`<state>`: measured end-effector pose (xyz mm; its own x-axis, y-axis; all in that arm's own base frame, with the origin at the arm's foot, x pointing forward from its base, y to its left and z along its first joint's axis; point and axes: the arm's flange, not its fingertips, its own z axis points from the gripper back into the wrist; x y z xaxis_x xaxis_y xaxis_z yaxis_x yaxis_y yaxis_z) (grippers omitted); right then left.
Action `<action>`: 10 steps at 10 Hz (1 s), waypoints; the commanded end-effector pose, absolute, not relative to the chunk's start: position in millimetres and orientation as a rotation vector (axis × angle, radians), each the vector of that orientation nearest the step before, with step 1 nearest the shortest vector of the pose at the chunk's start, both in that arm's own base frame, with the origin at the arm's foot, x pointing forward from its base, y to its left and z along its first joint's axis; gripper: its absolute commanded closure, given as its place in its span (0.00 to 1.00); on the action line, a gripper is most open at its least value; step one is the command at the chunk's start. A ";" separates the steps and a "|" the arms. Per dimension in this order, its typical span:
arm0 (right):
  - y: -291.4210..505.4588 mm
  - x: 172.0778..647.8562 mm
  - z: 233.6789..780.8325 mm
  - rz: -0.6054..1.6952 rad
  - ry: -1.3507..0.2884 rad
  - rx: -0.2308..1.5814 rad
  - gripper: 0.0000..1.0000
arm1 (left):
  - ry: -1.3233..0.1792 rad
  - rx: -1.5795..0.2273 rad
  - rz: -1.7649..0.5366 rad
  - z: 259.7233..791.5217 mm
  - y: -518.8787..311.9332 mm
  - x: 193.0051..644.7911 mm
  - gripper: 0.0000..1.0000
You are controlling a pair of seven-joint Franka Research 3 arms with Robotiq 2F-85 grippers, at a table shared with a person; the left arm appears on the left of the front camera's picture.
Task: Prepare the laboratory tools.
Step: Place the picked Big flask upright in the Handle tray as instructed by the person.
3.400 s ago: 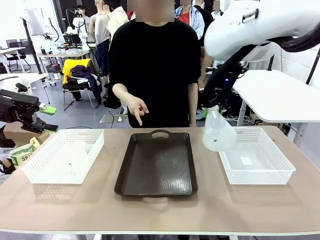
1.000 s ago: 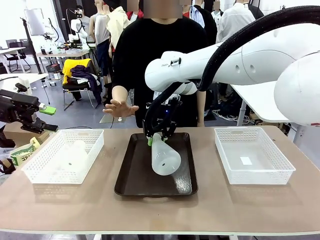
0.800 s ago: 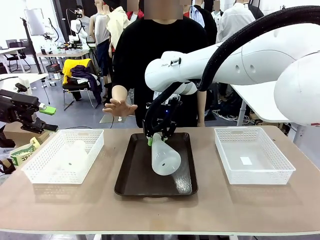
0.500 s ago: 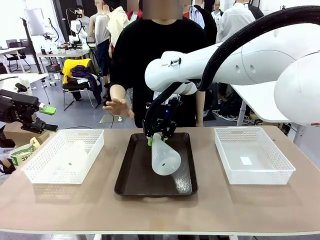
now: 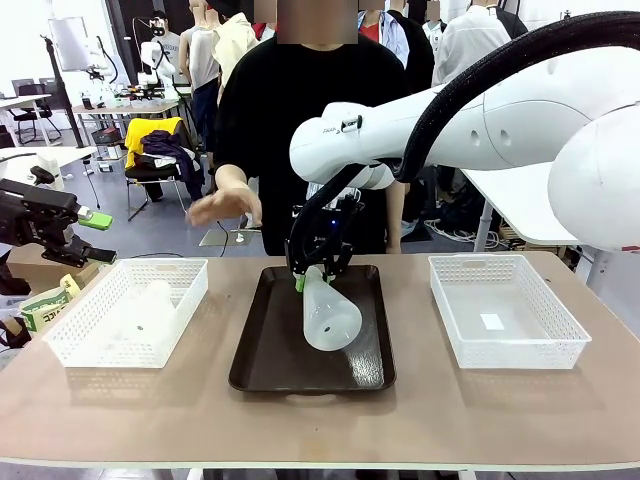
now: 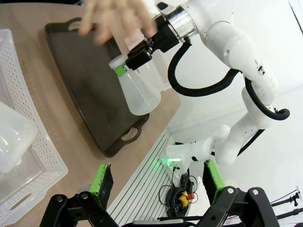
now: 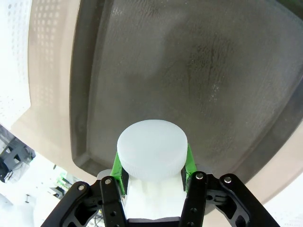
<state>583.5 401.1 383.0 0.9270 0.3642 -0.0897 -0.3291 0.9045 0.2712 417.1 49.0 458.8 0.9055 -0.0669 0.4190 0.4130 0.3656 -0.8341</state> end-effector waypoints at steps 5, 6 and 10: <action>399.7 582.8 382.5 0.359 0.141 0.259 1.00 | -0.338 -1.176 -0.312 461.4 49.7 416.8 0.00; 399.7 582.8 382.5 0.359 0.141 0.259 1.00 | -0.338 -1.176 -0.312 461.4 49.7 416.8 0.00; 399.7 582.8 382.5 0.359 0.141 0.259 1.00 | -0.338 -1.176 -0.312 461.4 49.7 416.8 0.00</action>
